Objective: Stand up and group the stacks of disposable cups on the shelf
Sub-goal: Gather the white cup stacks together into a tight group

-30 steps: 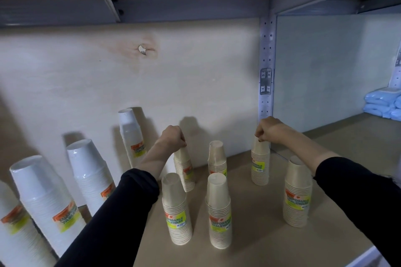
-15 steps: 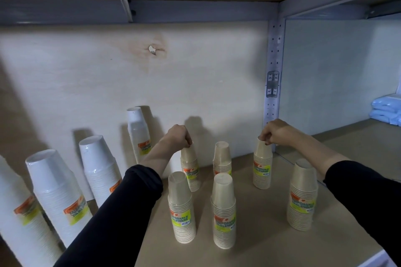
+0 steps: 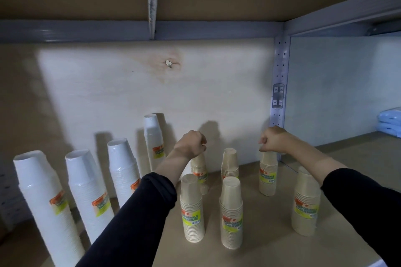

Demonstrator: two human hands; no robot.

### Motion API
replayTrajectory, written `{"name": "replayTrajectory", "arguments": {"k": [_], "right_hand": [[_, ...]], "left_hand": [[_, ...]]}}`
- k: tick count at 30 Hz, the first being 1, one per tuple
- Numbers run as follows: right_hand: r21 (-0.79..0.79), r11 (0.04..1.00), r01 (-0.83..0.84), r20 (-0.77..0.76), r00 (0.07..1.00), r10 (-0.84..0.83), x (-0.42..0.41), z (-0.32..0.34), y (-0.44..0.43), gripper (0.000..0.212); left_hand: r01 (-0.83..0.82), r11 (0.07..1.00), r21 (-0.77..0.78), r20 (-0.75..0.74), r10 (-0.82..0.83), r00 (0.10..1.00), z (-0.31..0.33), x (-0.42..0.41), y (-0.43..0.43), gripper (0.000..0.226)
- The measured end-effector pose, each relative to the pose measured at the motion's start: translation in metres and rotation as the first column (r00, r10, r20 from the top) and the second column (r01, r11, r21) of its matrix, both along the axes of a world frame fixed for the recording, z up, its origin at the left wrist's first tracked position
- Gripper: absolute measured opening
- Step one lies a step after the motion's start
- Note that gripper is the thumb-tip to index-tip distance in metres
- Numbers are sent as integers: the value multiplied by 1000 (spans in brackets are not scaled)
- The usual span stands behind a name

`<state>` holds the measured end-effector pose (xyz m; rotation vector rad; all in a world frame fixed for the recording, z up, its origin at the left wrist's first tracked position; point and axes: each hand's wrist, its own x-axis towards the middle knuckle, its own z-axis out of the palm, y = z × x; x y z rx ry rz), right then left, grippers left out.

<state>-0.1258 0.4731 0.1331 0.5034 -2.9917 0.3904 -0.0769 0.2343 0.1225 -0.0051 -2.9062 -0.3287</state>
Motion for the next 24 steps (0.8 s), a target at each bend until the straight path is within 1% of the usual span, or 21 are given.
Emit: {"name": "replayTrajectory", "arguments": {"k": [2,4,5,7,9,14,19,24], "right_hand": [[13,999,-32,-11,999,32,8,2,-4,6],[2,998,-61,-16,998,61,19,3,-9,10],[-12,997,-78,-25,997,78,25,4,-11,6],[-34,996,-87,-43,995,86,36,7,-16,20],[-55,993,-104,-59,993,101,47,10,-20,25],[-103,983,-149,-85,986,140,73,19,-31,24],[-120,984,-132,-98,988,121,95,25,-41,24],[-167,974,-156,-113,984,138,110,27,-53,21]], "left_hand": [[-3,1000,-5,-3,3,1000,3,10,4,34],[-6,1000,-6,-6,6,1000,6,21,9,34],[-9,1000,-6,-9,9,1000,8,27,11,34],[-17,1000,-10,-17,16,1000,10,39,14,33],[-27,999,-18,-32,27,999,14,51,17,34],[-29,999,-36,-57,27,998,20,78,21,36],[-24,998,-50,-78,20,997,25,100,25,36],[-28,1000,-2,-121,27,992,35,114,23,38]]}}
